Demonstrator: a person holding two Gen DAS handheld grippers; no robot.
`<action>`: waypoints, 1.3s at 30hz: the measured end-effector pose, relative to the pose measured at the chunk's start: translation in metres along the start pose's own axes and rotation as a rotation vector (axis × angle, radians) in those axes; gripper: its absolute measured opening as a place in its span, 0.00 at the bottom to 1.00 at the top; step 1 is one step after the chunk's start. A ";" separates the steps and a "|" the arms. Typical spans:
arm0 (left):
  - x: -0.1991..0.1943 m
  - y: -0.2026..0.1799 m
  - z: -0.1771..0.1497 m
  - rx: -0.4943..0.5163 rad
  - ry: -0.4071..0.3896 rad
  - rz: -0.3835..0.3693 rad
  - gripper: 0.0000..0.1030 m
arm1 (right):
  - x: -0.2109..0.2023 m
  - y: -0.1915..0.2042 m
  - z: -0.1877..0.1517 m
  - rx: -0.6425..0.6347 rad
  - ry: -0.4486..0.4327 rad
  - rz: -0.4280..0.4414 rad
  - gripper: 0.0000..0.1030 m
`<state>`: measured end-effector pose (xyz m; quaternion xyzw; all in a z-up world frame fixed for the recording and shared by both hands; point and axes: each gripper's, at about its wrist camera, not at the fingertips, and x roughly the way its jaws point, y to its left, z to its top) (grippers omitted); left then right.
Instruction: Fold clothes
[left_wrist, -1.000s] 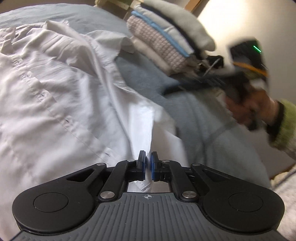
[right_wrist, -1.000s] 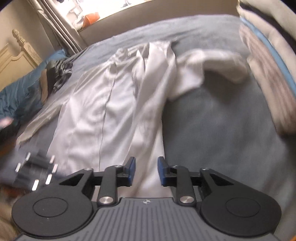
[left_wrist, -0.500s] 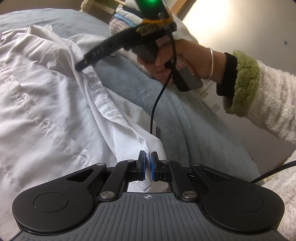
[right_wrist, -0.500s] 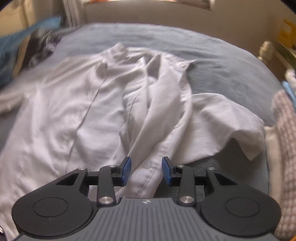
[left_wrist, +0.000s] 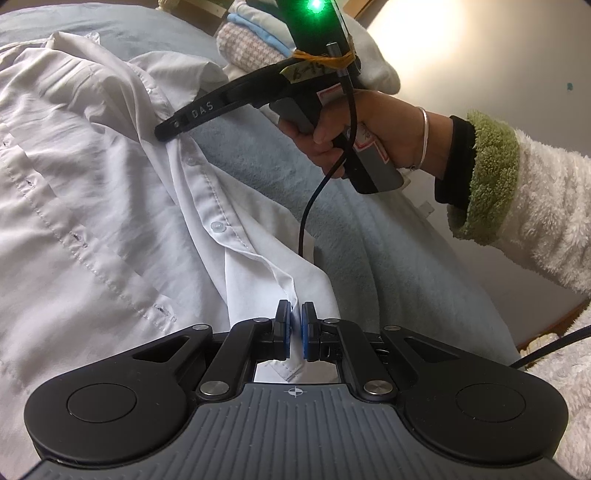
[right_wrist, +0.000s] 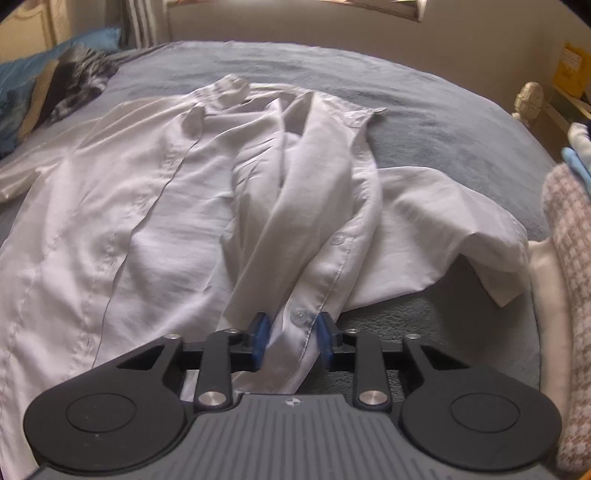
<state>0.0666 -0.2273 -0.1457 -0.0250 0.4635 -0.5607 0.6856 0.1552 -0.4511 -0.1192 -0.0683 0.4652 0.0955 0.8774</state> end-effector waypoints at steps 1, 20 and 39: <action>0.000 0.000 0.000 -0.001 0.000 -0.001 0.04 | 0.000 -0.002 0.000 0.009 -0.005 0.002 0.14; 0.001 -0.016 0.010 0.027 -0.023 -0.036 0.04 | -0.008 -0.097 -0.031 0.813 -0.108 0.323 0.04; 0.002 -0.019 0.005 0.017 -0.008 -0.051 0.04 | 0.012 -0.026 0.029 0.082 -0.102 -0.162 0.20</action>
